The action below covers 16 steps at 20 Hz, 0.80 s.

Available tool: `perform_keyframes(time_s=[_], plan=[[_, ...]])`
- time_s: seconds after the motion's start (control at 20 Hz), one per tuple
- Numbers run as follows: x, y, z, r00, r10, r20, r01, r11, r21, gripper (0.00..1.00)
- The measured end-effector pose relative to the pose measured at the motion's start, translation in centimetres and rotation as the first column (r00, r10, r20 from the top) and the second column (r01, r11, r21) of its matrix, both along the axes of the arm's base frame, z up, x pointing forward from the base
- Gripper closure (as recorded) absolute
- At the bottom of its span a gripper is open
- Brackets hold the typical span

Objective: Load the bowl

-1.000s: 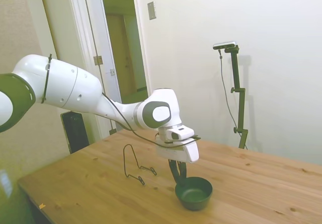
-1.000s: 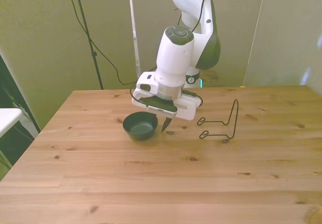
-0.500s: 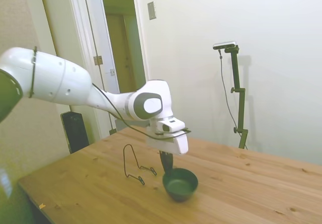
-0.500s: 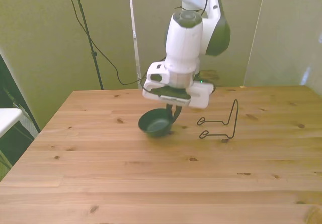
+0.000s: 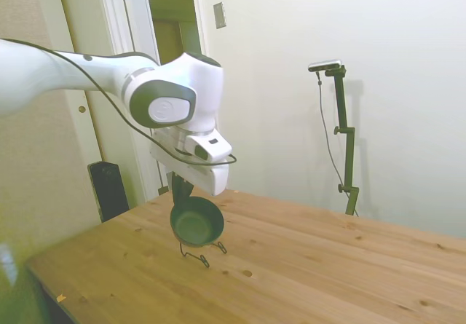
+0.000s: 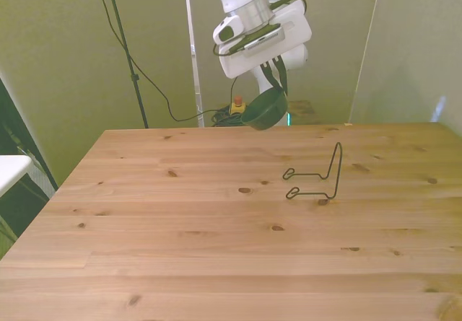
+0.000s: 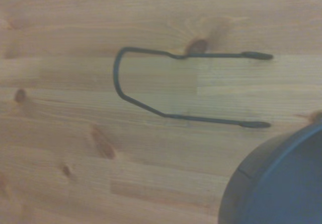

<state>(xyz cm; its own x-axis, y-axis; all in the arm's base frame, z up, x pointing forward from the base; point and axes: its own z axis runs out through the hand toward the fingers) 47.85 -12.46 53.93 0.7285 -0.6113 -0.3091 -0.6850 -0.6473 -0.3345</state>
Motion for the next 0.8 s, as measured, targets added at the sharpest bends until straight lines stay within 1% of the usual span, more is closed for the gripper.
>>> perform_keyframes(time_s=[0.1,0.15,0.2,0.35,0.4,0.5,0.65,0.8], plan=[[1.1,-1.7,-0.4,1.000,0.012,0.001,-0.013,0.994,0.108,1.00],[1.6,-2.4,-0.4,1.000,0.018,0.000,-0.018,0.986,0.164,1.00],[2.0,-3.0,-0.4,1.000,0.023,0.000,-0.023,0.976,0.218,1.00],[2.9,-4.2,-0.3,0.999,0.033,-0.011,-0.026,0.931,0.364,1.00],[3.2,-4.6,-0.4,0.999,0.031,-0.016,-0.022,0.919,0.393,1.00],[3.7,-5.2,-0.9,0.999,0.028,-0.027,-0.014,0.906,0.424,1.00],[4.6,-5.7,-2.6,0.998,0.002,-0.056,0.023,0.892,0.452,1.00],[5.6,-5.7,-4.5,0.996,-0.024,-0.091,0.066,0.865,0.497,1.00]])
